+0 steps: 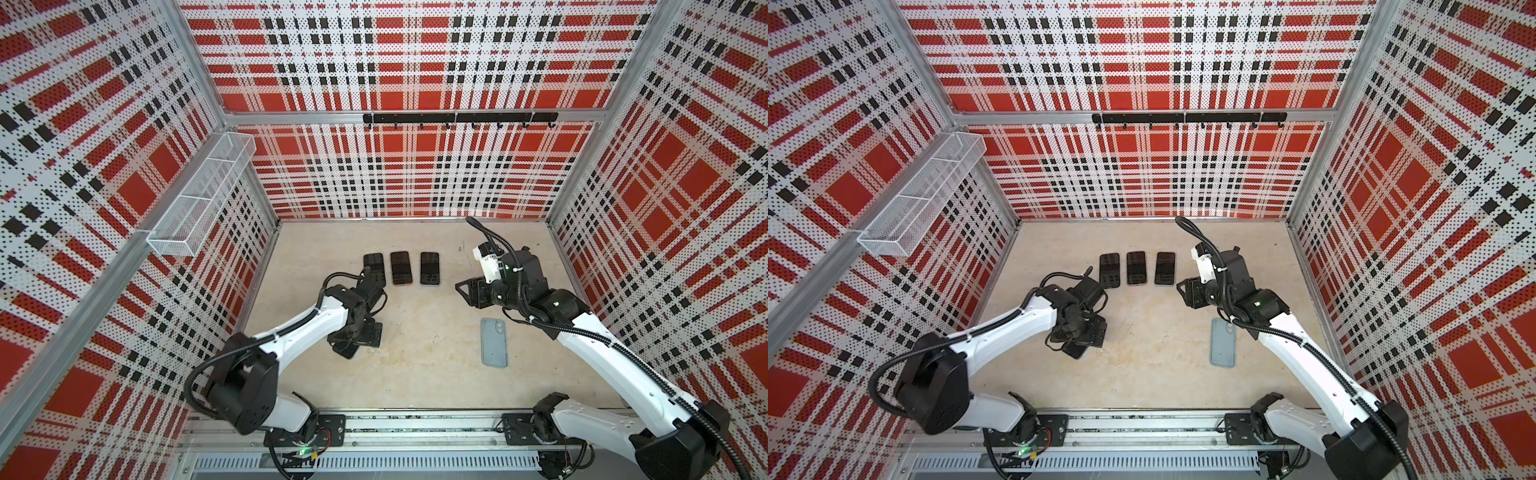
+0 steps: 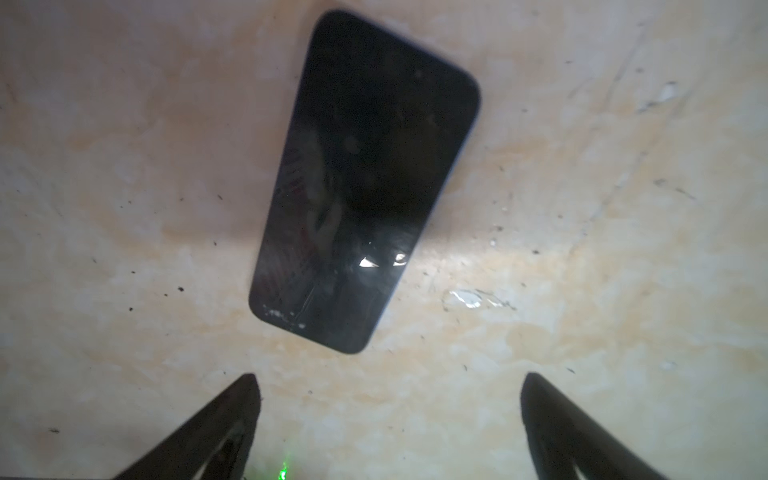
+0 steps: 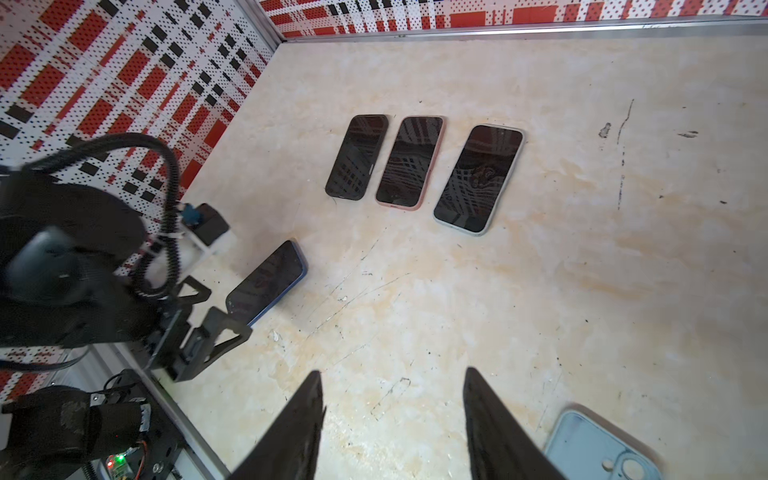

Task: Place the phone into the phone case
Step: 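Move the left gripper over the blue-edged black phone while right draws back, then lower the left gripper and grasp the blue-edged black phone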

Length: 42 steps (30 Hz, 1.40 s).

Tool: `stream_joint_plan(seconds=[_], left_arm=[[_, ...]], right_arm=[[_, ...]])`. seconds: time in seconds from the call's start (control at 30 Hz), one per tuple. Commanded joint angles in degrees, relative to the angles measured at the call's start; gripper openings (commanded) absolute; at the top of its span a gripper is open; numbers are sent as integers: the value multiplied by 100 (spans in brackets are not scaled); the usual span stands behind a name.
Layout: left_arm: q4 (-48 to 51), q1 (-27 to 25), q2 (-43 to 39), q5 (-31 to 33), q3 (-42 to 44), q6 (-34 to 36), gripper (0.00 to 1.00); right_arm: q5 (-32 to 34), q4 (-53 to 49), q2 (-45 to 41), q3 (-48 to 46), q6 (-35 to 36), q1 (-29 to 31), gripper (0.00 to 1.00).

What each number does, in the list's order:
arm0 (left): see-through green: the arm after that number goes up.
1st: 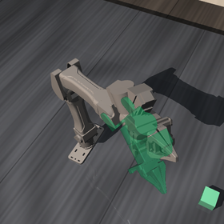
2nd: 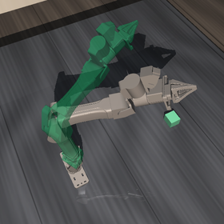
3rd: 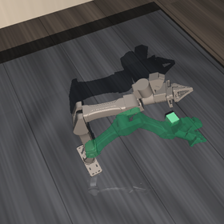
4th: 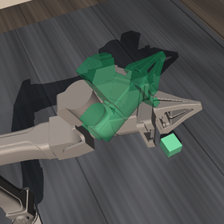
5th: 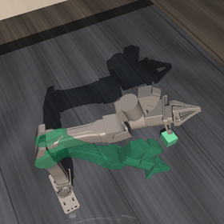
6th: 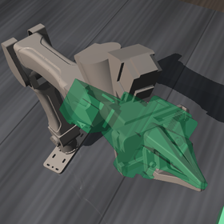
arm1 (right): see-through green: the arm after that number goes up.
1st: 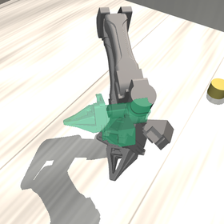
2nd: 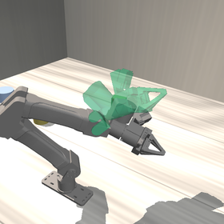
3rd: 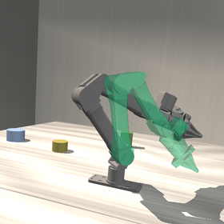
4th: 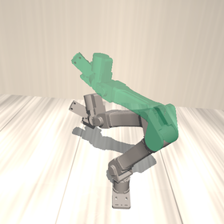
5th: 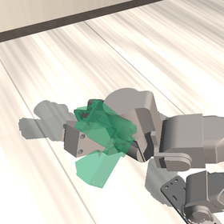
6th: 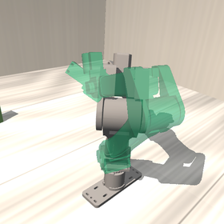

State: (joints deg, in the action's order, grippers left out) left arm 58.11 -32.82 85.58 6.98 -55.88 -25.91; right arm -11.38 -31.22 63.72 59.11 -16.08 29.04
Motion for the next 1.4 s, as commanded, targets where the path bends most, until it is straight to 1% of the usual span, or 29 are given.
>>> stream_joint_plan(seconds=[0.0, 0.13, 0.37, 0.6, 0.7, 0.77, 0.93, 1.03, 1.1, 1.17, 1.27, 1.37], left_arm=[[74, 95, 342, 634, -169, 293, 100], [-172, 364, 659, 601, -135, 626, 100], [-894, 823, 1079, 14, 68, 1063, 99], [-1312, 962, 1365, -397, 139, 1343, 90], [-1396, 931, 1318, -582, 129, 1413, 82], [-1416, 849, 1280, -671, 96, 1448, 77], [-1536, 406, 1218, -745, -52, 1506, 74], [-1671, 37, 1215, -634, -148, 1587, 71], [-1742, -138, 1207, -619, -229, 1624, 68], [-1836, -290, 1160, -605, -285, 1641, 68], [-1937, -590, 1043, -612, -469, 1779, 67], [-2163, -894, 884, -564, -598, 1994, 67]], right_arm=[[-296, 378, -82, -66, 101, -67, 55], [-444, 477, -235, -231, 105, -241, 55], [-611, 527, -369, -321, 94, -590, 56], [-608, 529, -318, -304, 25, -693, 56], [-592, 551, -277, -288, -24, -696, 56], [-576, 560, -240, -270, -51, -702, 55], [-576, 634, -151, -256, -170, -732, 55], [-687, 555, -50, -226, -352, -860, 55], [-950, 473, 29, -234, -523, -1056, 55], [-1202, 428, 72, -300, -664, -1272, 54], [-1596, 337, 116, -396, -814, -1550, 54], [-2032, 300, 228, -476, -887, -1686, 55]])
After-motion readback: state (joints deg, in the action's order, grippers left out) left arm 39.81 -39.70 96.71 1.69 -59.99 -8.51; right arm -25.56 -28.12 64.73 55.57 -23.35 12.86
